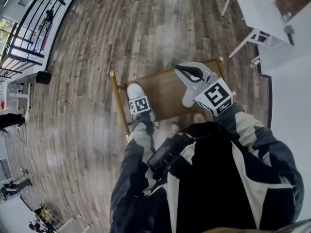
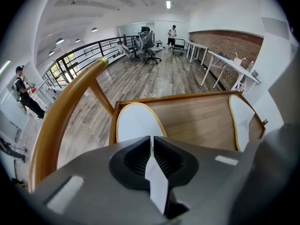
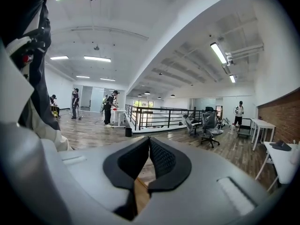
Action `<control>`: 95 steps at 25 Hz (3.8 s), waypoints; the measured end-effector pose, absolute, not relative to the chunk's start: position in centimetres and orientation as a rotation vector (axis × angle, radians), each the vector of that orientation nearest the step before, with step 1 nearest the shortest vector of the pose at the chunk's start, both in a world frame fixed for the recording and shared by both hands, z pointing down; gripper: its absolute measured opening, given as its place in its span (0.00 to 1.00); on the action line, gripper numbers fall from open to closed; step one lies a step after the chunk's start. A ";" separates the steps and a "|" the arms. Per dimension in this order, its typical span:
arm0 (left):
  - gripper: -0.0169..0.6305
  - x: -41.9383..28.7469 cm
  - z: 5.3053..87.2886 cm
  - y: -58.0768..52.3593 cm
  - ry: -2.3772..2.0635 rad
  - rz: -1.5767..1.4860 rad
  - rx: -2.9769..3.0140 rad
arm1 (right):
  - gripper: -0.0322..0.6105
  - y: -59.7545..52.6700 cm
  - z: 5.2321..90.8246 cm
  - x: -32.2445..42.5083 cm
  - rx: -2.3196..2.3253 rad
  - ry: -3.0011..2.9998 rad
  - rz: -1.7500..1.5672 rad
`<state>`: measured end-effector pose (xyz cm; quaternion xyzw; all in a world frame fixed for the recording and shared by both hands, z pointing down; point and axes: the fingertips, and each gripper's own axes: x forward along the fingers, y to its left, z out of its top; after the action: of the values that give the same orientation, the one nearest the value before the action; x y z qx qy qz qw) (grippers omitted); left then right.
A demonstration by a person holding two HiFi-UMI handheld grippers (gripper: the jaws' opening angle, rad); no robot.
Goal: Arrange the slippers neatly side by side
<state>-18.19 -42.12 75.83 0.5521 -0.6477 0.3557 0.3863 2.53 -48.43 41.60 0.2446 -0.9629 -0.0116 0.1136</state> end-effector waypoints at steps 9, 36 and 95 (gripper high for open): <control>0.23 -17.2 76.1 -42.5 -1.639 0.890 1.427 | 0.07 -48.3 42.0 2.7 0.712 -2.811 -0.027; 0.05 -8.4 44.3 -48.6 -1.990 0.214 2.137 | 0.07 -50.4 43.4 3.3 0.803 -2.783 0.108; 0.05 -6.7 47.2 -45.1 -1.766 0.285 2.227 | 0.09 -51.9 77.8 18.0 1.122 -1.810 1.175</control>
<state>-6.71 -45.12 47.20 0.7717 -0.6120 0.0988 0.1423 18.03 -51.90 77.81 0.4325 -0.6980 0.4530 0.3473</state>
